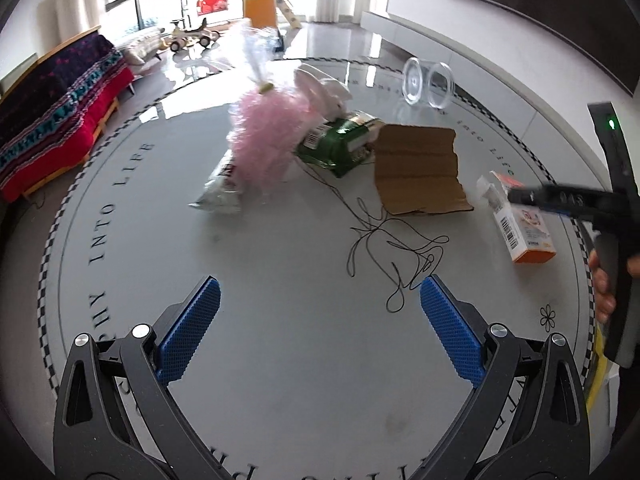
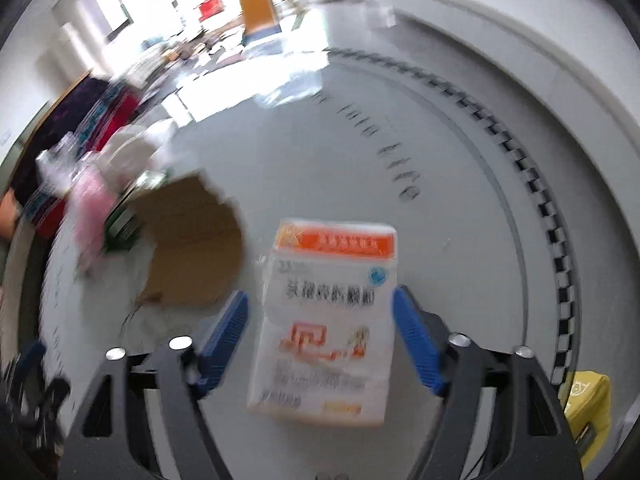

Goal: Collect trash
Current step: 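Grasp the orange-and-white medicine box with the right tool, then grasp the cardboard piece with the left tool while the right tool holds the medicine box, then lift the cardboard with the left tool while the right tool holds the medicine box, then carry cardboard and medicine box over the black bin and open both tools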

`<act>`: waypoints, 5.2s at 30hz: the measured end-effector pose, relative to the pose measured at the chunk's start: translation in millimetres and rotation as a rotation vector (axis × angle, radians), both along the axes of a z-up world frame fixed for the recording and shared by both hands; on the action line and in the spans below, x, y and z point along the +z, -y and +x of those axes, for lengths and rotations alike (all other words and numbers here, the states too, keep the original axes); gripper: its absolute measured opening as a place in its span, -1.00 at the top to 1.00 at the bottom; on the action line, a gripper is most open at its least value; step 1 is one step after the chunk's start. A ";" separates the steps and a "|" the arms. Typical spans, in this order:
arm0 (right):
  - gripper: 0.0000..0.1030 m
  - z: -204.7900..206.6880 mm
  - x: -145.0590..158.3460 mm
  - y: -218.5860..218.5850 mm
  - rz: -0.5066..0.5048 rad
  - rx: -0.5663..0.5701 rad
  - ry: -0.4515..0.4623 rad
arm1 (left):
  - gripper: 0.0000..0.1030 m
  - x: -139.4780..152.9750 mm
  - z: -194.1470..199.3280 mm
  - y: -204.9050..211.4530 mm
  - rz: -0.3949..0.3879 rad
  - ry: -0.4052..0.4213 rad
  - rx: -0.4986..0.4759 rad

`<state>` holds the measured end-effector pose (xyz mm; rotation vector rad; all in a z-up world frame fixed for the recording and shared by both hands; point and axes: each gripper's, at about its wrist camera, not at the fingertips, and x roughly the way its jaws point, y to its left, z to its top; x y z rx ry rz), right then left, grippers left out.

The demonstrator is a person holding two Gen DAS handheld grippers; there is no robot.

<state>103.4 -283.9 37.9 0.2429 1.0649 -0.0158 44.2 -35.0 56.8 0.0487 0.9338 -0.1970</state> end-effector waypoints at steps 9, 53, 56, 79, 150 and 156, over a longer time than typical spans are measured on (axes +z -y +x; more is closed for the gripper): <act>-0.41 7.4 -13.0 18.7 0.091 0.017 -0.042 | -0.88 -1.7 41.4 30.1 -0.075 -0.019 -0.076; -0.41 -42.4 45.3 11.8 0.146 0.170 0.087 | 0.92 -17.3 106.4 100.3 -0.020 -0.182 -0.396; -0.41 -52.2 55.4 -6.7 0.147 0.201 0.097 | 0.92 -10.2 89.6 82.4 -0.029 -0.158 -0.376; -0.41 -88.9 62.1 1.6 0.151 0.160 0.121 | 0.92 -47.4 79.5 80.9 -0.033 -0.265 -0.320; -0.41 -264.7 70.3 -485.3 0.246 1.185 0.053 | 0.91 -21.9 -302.5 -359.5 -0.197 0.049 0.782; -0.61 -273.7 50.7 -547.7 0.257 1.249 -0.053 | -0.19 -42.0 -349.8 -413.2 -0.248 0.002 1.006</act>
